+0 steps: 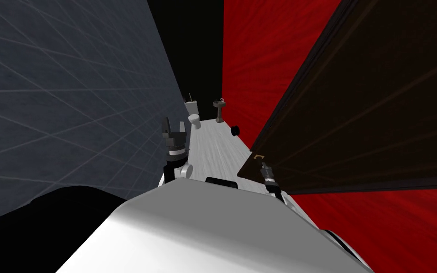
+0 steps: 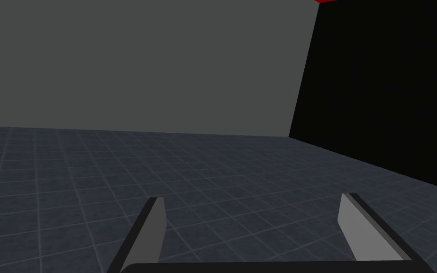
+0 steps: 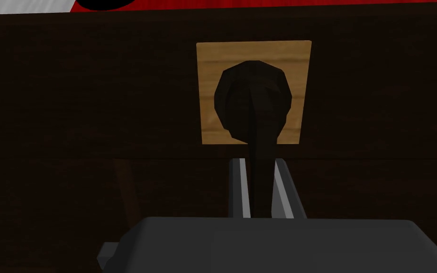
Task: Pull the door open
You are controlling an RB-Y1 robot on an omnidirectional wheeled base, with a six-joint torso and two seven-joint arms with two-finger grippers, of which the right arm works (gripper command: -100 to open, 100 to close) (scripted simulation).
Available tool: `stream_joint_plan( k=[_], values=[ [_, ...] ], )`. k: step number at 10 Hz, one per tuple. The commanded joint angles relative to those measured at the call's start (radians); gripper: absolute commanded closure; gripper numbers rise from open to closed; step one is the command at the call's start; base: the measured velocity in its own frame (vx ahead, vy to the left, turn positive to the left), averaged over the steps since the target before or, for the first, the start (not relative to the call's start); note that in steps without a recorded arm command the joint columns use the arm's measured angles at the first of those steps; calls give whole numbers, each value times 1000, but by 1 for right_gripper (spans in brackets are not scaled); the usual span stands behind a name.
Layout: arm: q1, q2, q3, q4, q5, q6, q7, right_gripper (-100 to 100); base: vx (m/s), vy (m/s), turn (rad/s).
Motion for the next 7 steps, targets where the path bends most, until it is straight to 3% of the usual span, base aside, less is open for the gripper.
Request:
stream_joint_plan(
  k=[1,3,4,7],
  values=[
    [-8,11,2,-11,-2,21,10,100,-189,-81,78],
    [-22,18,0,-14,-6,40,19,100,-177,-59,33],
    [-15,15,0,-21,-5,36,17,100,-77,-14,16],
    [13,1,4,-34,-16,27,10,100,-109,-57,219]
  ],
)
